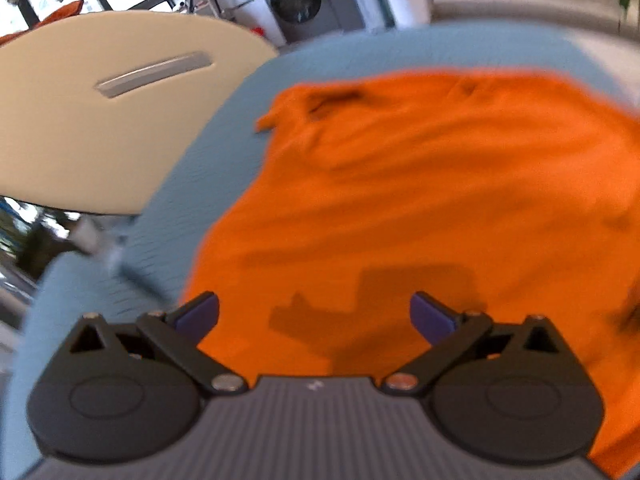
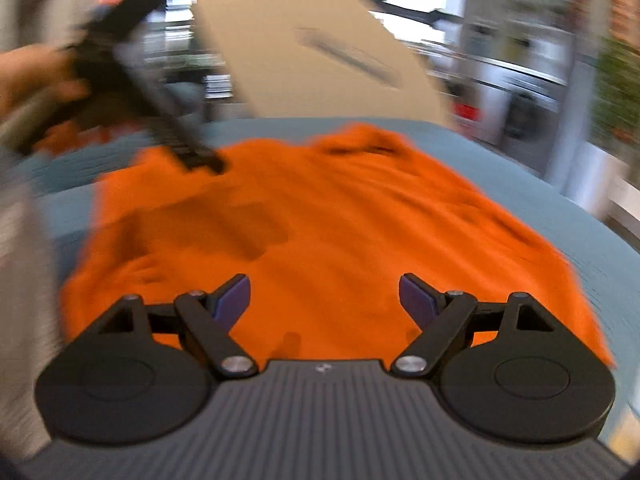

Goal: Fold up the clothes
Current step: 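Grasp the orange shirt edge with the left gripper and lift it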

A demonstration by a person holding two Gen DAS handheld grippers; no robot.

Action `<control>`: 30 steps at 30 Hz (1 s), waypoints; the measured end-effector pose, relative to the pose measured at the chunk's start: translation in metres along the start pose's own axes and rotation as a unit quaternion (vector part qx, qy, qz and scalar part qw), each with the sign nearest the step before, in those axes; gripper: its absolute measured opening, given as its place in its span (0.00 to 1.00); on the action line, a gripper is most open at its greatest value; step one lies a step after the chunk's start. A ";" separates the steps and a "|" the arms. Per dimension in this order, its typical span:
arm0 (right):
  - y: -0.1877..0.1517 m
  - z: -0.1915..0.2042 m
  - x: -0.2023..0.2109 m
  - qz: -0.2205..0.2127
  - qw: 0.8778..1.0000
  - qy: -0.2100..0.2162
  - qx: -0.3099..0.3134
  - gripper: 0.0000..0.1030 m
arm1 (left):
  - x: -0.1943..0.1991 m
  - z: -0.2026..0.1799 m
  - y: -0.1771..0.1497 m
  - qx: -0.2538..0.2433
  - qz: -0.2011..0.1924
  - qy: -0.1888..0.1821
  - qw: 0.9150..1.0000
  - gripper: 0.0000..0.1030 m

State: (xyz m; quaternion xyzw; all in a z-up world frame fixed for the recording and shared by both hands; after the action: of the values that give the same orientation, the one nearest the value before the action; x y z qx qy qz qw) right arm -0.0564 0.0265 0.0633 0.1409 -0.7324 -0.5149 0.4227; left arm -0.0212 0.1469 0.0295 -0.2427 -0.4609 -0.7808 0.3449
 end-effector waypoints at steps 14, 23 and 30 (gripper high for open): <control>0.004 0.035 0.002 -0.012 0.994 0.069 0.079 0.81 | -0.069 0.157 -0.114 0.340 0.210 -0.001 0.917 0.92; 0.005 0.041 0.015 -0.030 0.987 0.135 0.087 0.81 | -0.102 0.175 -0.155 0.525 0.233 -0.090 0.813 0.55; -0.001 0.049 0.023 0.007 0.973 0.207 0.102 0.81 | -0.102 0.177 -0.150 0.493 0.202 -0.079 0.843 0.05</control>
State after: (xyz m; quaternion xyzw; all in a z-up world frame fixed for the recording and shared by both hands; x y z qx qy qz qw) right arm -0.1074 0.0426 0.0680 0.2815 -0.6790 -0.3937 0.5520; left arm -0.0587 0.3865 -0.0437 -0.1894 -0.7512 -0.3421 0.5318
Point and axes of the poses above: each gripper's, at about its wrist camera, not at the fingertips, and x roughly against the way its jaws point, z to its left, y to its top, the point moved 2 cm from there along -x, roughly the way its jaws point, and after that the axes turned 4 degrees about -z, right-handed, at the moved point
